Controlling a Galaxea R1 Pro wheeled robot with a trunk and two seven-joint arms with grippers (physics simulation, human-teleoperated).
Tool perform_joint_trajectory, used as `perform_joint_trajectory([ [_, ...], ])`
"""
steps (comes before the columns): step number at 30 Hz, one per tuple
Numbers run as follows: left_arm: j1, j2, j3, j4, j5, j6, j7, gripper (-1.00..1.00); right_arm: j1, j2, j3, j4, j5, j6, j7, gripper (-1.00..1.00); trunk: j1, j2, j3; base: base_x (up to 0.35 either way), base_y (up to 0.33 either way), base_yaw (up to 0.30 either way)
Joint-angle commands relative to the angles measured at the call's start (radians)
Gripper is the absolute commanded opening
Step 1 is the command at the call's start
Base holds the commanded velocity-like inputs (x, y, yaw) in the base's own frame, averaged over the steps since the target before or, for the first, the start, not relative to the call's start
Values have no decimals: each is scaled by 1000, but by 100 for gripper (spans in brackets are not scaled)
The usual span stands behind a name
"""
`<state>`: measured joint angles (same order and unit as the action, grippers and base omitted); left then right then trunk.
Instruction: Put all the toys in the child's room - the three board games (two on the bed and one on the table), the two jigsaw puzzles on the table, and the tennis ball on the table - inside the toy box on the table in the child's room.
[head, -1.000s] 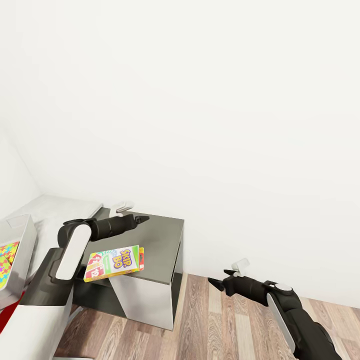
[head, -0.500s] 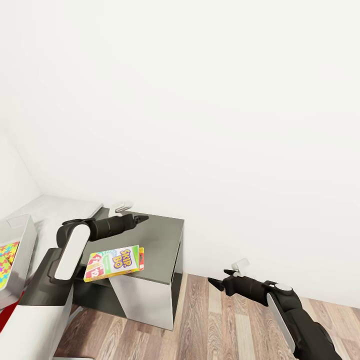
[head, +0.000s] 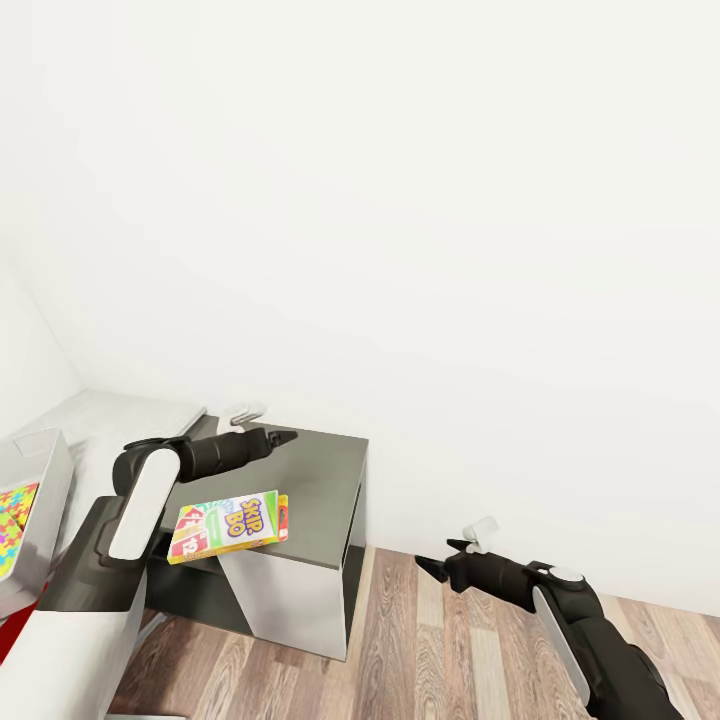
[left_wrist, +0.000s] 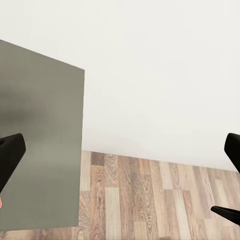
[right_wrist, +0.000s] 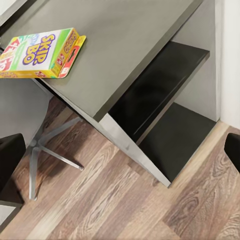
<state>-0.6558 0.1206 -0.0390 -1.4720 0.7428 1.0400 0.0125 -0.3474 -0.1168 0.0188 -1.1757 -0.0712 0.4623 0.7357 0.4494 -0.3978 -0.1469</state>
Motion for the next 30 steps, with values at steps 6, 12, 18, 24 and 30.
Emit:
perform_joint_trajectory([
  [6, -1, 2, -1, -1, 4, 3, 1, 100, -1, -1, 1, -1, -8, -15, 0, 100, 1, -2, -2, 0, 0, 0],
  [12, -1, 3, 2, -1, 10, 4, -1, 100, -1, -1, -1, -1, -14, -24, 21, 100, 1, -2, -2, 0, 0, 0],
  [18, -1, 4, 40, -1, 25, 6, -33, 100, -1, -2, -5, 0, -100, -14, 110, 100, 1, -2, -2, 0, 0, 0],
  [24, -1, 10, 93, -1, 30, 7, -103, 100, -5, 2, -51, 32, -279, 78, 113, 100, 1, -2, -2, 0, 0, 0],
  [30, -1, 17, 104, -1, 31, 7, -114, 100, -18, 43, -139, 165, -475, 127, -15, 100, 1, -2, -2, 0, 0, 0],
])
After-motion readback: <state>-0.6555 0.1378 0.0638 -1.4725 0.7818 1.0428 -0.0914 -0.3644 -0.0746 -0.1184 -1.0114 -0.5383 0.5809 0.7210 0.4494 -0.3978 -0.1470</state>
